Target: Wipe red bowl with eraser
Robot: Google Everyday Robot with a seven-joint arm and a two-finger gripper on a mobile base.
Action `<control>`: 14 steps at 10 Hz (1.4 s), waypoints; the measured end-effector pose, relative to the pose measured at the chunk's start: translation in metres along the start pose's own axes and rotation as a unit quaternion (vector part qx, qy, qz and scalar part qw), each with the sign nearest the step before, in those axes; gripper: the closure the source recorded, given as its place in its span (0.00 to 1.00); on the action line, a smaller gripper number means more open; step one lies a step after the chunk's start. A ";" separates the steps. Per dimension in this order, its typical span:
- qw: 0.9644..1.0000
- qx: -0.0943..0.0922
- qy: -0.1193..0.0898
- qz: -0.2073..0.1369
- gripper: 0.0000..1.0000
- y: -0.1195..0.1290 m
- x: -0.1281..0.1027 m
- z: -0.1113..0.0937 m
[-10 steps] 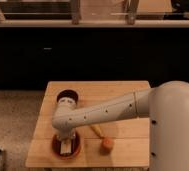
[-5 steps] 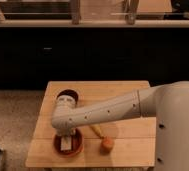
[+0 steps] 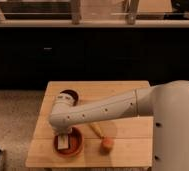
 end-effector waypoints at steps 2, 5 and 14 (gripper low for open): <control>1.000 0.008 -0.020 -0.005 1.00 -0.003 -0.016 0.000; 0.999 0.004 -0.033 -0.007 1.00 -0.003 -0.039 -0.008; 0.997 -0.053 -0.022 0.045 1.00 0.048 -0.018 -0.024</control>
